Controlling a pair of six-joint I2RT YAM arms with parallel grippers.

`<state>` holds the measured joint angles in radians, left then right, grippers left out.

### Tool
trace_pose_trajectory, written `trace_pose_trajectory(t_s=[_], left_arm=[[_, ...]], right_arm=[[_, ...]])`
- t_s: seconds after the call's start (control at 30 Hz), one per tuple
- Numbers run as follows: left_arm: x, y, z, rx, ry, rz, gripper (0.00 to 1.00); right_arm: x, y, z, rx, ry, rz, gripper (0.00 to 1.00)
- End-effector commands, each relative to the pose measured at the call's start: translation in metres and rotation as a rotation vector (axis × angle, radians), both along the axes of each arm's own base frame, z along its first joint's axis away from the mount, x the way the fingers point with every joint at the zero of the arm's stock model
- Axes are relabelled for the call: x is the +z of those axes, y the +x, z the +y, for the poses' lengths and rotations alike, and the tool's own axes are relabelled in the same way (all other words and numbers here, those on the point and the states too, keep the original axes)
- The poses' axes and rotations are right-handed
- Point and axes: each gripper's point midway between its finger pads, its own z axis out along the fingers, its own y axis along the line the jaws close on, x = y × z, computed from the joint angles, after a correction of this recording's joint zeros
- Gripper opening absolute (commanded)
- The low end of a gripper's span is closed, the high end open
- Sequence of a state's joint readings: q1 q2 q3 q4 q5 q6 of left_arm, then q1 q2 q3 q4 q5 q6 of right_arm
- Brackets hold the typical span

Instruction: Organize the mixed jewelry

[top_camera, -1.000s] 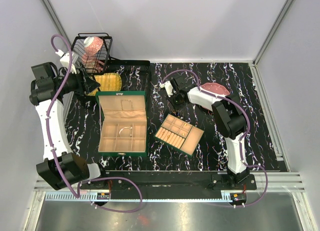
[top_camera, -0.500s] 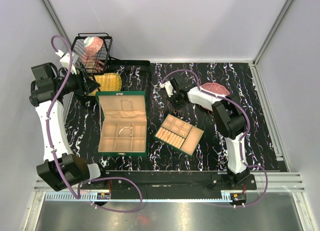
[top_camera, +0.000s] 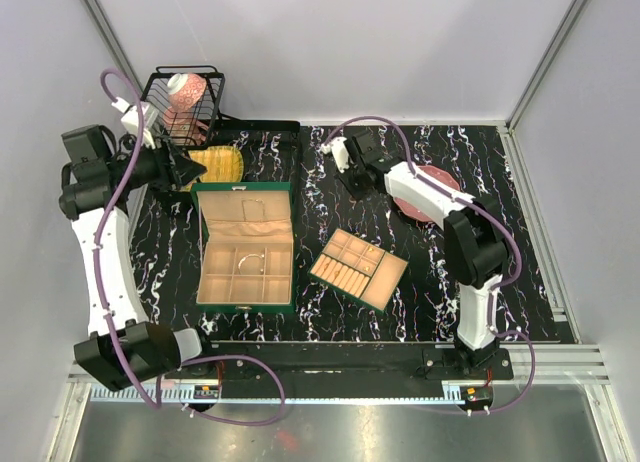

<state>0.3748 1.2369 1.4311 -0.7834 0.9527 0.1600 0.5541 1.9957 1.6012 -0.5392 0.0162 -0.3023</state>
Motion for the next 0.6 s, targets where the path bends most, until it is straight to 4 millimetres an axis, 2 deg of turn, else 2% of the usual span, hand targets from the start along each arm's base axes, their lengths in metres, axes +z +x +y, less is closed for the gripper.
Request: trace_pose_trajectory(t_s=[0.0,0.03,0.1,0.13,0.2,0.3,0.33,0.47,0.53,0.57], left_arm=[[0.033,-0.015,-0.044,-0.142,-0.060,-0.091,0.50],[0.036,-0.020,-0.063,-0.192,-0.069,-0.093,0.50],[0.044,-0.021,-0.080,-0.207,-0.094,-0.106,0.50],[0.045,-0.024,-0.095,-0.245,-0.107,-0.105,0.50],[0.057,-0.020,-0.108,-0.240,-0.164,-0.117,0.50],[0.061,-0.013,-0.128,-0.238,-0.235,-0.103,0.49],[0.059,-0.013,-0.139,-0.252,-0.242,-0.093,0.49],[0.050,0.010,-0.160,-0.203,-0.284,-0.053,0.47],[0.049,0.013,-0.175,-0.213,-0.313,-0.033,0.47],[0.042,0.022,-0.179,-0.191,-0.319,-0.008,0.47]], right_arm=[[0.074,0.010,0.001,-0.025,0.075,-0.126,0.00],[0.079,0.008,0.002,-0.022,0.086,-0.125,0.00],[0.105,0.008,0.006,-0.027,0.132,-0.151,0.00],[0.112,0.006,0.006,-0.028,0.141,-0.151,0.00],[0.139,0.004,0.014,-0.017,0.207,-0.170,0.00],[0.175,-0.001,0.021,-0.009,0.291,-0.201,0.00],[0.183,-0.003,0.025,0.000,0.317,-0.207,0.00],[0.223,-0.011,0.030,0.003,0.427,-0.248,0.00],[0.235,-0.014,0.035,0.011,0.475,-0.257,0.00],[0.243,-0.017,0.036,0.003,0.503,-0.262,0.00]])
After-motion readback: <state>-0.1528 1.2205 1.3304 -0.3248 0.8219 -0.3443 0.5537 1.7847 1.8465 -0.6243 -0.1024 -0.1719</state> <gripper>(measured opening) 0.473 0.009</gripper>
